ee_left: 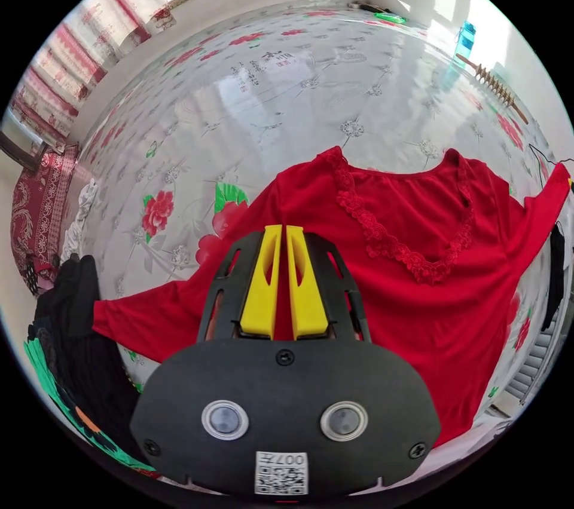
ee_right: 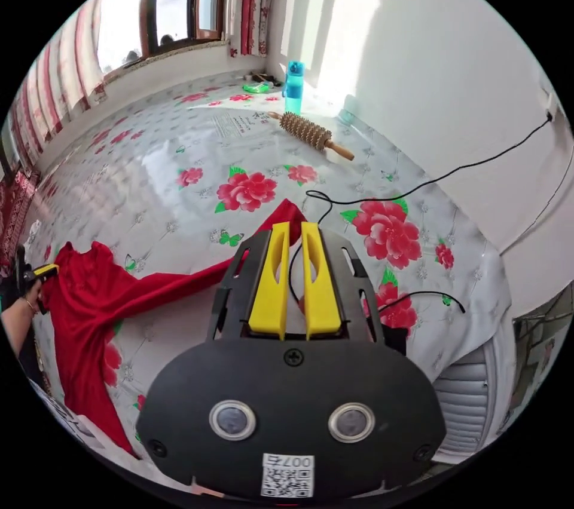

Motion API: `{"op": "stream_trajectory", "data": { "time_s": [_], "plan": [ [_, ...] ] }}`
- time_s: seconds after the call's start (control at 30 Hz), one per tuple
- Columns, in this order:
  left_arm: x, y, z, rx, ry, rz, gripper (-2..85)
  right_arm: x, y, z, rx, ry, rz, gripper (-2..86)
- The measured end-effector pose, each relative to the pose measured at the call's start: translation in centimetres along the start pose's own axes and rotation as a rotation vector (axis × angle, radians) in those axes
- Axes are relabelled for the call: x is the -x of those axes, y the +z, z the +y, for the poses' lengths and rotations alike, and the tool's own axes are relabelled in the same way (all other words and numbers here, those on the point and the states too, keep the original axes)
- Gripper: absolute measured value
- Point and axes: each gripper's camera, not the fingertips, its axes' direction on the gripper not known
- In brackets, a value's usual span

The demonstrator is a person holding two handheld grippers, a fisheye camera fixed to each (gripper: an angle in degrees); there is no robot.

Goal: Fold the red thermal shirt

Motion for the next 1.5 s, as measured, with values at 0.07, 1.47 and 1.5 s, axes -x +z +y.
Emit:
{"op": "stream_trajectory", "data": {
  "time_s": [0.07,1.47,1.5],
  "plan": [
    [1.1,-0.7,0.3,0.008,-0.038,0.048,-0.6,-2.0,1.4,2.6,0.081,0.084,0.005,3.1],
    [15.2,-18.2,37.6,0.208,0.199,0.285,-0.6,29.4,-8.3,47.9,0.709,-0.436,-0.494,0.3],
    [15.5,-18.3,37.9,0.213,0.194,0.303,-0.6,28.9,-8.3,48.6,0.719,-0.426,-0.486,0.2]
  ]
}}
